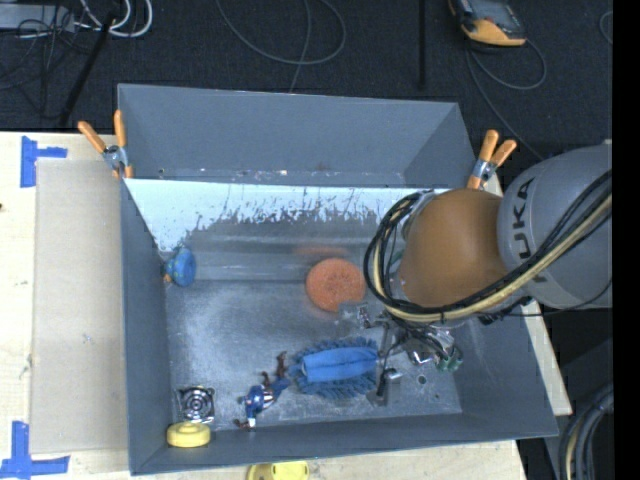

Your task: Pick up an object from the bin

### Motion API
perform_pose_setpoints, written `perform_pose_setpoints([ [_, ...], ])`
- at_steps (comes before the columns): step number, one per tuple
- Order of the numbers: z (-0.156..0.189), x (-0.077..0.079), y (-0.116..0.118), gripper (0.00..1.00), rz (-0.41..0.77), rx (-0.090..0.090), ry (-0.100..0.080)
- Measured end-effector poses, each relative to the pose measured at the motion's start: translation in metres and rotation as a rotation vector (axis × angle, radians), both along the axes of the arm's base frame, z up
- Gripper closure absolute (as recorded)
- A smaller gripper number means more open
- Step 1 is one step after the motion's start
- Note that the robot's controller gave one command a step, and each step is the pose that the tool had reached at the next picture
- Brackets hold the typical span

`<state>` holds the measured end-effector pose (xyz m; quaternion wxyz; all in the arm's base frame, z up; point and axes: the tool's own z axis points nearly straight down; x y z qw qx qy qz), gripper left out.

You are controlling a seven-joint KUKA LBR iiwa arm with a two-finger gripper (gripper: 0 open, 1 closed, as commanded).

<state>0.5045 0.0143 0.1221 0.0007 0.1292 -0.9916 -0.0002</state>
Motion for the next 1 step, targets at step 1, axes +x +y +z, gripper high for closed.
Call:
perform_pose_setpoints([
  [1,-0.0509,-0.0091,0.0246,0.0,0.009,0.0,-0.001],
])
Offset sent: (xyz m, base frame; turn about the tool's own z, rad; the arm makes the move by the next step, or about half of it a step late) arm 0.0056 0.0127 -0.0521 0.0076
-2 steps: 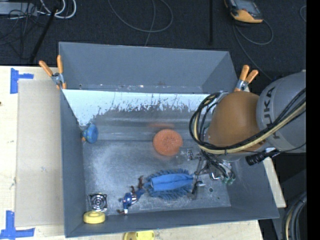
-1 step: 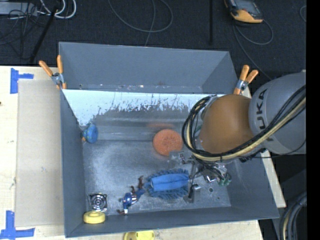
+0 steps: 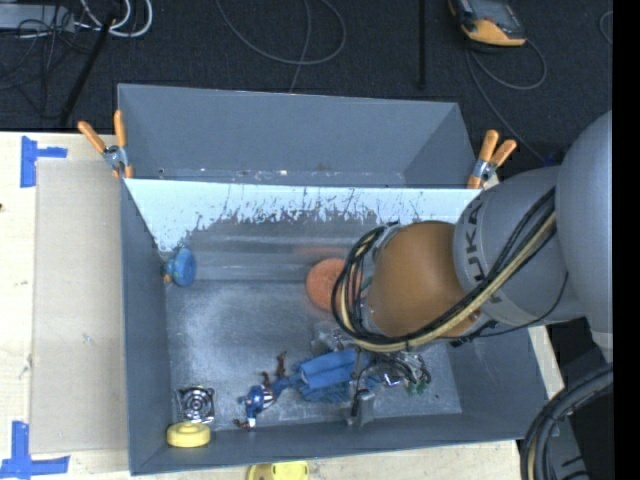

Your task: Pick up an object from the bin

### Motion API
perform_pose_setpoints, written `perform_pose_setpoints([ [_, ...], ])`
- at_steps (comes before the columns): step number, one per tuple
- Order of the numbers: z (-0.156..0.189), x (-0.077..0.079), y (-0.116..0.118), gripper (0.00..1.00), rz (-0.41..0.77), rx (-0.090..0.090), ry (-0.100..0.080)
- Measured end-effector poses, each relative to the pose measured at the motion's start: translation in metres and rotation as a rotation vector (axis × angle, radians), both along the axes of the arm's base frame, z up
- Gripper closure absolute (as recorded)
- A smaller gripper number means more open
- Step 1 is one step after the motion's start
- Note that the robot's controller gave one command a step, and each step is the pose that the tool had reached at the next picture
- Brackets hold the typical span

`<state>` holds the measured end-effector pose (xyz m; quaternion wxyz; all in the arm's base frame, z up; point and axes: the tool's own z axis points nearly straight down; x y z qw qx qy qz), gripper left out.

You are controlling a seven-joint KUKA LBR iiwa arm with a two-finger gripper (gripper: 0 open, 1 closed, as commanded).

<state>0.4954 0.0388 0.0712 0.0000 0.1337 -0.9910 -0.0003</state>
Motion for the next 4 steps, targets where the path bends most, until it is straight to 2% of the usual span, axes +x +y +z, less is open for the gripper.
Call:
perform_pose_setpoints([
  [1,-0.0016,0.0149,-0.0117,1.0,-0.017,0.0,-0.001],
  [4,0.003,0.0138,-0.0115,1.0,-0.016,-0.001,0.003],
])
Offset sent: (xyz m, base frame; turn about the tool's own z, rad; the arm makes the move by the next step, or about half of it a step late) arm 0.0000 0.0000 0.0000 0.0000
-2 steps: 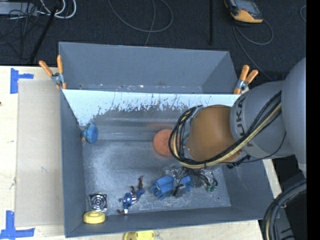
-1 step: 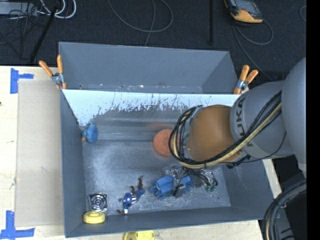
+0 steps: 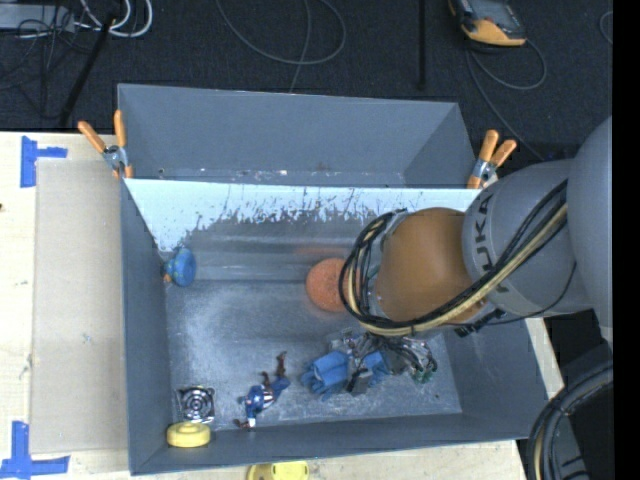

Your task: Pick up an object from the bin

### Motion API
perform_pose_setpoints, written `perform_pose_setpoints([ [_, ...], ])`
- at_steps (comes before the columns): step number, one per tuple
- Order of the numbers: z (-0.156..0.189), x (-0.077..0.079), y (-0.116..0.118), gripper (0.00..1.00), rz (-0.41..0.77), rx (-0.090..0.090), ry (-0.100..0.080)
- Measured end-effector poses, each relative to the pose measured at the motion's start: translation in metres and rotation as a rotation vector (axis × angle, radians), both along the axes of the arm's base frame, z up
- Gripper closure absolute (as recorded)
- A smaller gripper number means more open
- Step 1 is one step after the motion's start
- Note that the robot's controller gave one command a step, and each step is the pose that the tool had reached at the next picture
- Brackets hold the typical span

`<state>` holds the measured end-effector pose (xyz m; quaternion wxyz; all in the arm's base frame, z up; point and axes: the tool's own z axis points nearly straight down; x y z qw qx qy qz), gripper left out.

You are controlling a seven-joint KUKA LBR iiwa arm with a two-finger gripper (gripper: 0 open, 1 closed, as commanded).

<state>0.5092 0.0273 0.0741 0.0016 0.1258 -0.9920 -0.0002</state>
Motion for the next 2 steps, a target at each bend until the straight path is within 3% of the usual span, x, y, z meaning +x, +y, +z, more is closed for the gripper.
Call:
perform_pose_setpoints([
  [2,0.033,-0.001,0.001,1.0,0.001,0.0,0.004],
])
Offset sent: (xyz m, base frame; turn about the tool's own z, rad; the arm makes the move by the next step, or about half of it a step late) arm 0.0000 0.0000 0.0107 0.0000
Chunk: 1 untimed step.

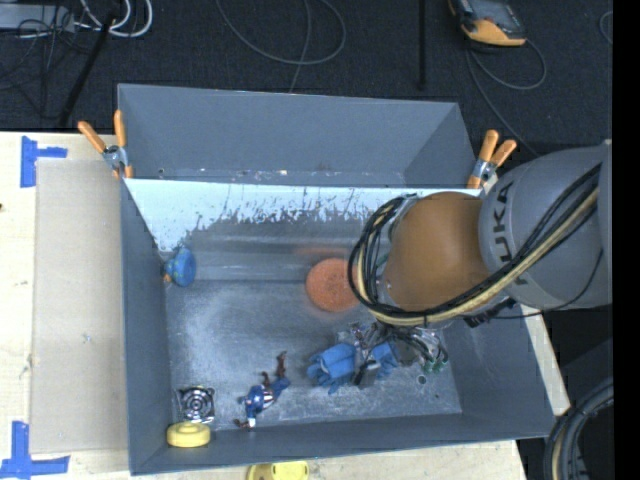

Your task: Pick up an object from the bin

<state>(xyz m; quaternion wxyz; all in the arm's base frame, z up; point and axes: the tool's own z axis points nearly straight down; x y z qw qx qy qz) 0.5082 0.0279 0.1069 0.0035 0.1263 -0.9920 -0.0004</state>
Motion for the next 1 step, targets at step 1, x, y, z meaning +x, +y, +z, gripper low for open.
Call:
perform_pose_setpoints([
  [1,0.0168,0.0014,0.0003,1.0,0.001,0.001,-0.009],
])
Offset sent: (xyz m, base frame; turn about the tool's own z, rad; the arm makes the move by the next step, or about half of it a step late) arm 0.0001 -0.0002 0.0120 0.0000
